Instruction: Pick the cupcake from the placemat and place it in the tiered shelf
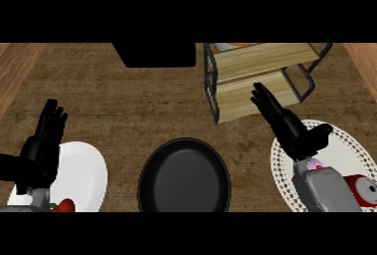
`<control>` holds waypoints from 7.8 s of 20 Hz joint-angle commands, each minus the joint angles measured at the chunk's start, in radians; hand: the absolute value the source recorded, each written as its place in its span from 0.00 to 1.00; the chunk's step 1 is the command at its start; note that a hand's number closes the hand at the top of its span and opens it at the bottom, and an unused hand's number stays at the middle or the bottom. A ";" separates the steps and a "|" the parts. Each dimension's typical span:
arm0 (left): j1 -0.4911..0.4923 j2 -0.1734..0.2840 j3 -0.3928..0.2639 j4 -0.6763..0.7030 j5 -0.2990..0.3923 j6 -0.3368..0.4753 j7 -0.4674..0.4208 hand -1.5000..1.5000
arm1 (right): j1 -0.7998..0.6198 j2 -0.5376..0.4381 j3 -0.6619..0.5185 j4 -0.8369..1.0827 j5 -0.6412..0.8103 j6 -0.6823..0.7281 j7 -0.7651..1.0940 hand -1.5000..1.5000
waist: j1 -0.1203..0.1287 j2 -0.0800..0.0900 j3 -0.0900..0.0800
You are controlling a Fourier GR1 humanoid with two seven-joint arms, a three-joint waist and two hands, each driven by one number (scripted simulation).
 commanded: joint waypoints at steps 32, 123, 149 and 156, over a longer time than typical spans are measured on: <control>-0.163 -0.076 -0.174 0.120 -0.154 -0.141 0.024 0.50 | 0.546 -0.285 -0.423 -0.373 0.134 -0.311 0.162 0.00 | -0.019 -0.007 -0.046; -0.225 -0.271 0.121 0.184 -0.374 -0.389 0.040 0.50 | 0.343 0.042 -0.128 -0.271 1.036 0.091 0.663 1.00 | -0.021 -0.005 -0.044; -0.214 -0.296 0.094 0.138 -0.408 -0.374 0.077 0.50 | 0.247 0.203 0.740 -0.545 1.127 -0.293 0.778 1.00 | -0.017 -0.007 -0.044; -0.163 -0.295 0.098 0.139 -0.404 -0.376 0.043 0.50 | 0.169 0.200 0.800 -0.750 1.292 -0.248 1.002 1.00 | -0.030 -0.012 -0.045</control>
